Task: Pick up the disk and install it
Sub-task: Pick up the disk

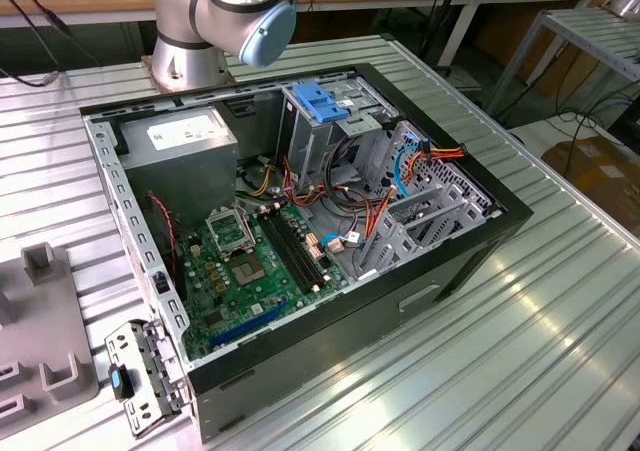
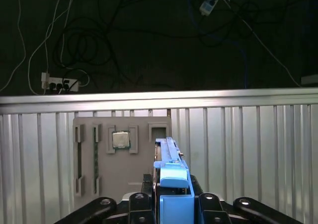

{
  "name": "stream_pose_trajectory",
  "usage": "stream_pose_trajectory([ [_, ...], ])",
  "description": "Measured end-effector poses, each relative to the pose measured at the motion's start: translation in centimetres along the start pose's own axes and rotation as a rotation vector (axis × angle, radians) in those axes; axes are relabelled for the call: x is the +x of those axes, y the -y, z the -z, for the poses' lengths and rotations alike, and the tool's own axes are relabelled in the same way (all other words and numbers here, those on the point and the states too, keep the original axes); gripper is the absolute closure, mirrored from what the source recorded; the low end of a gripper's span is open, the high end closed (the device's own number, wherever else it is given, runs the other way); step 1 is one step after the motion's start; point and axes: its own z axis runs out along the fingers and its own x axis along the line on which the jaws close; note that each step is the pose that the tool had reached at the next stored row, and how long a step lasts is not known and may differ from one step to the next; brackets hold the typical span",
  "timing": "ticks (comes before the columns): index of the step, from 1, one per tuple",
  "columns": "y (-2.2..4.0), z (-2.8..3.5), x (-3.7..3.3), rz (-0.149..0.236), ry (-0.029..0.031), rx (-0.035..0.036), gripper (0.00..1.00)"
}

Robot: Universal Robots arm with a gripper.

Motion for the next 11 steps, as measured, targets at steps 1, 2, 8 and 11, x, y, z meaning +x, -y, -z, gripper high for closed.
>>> stream_pose_trajectory([
  [1, 0.0, 0.29, 0.0, 0.0, 0.0, -0.0001, 0.63],
  [2, 0.0, 0.8, -0.01, 0.0, 0.0001, 0.0001, 0.63],
  [8, -0.01, 2.65, -0.04, 0.0, 0.0, -0.0001, 0.63],
  [11, -0.01, 2.93, -0.04, 0.0, 0.0008, 0.0, 0.63],
])
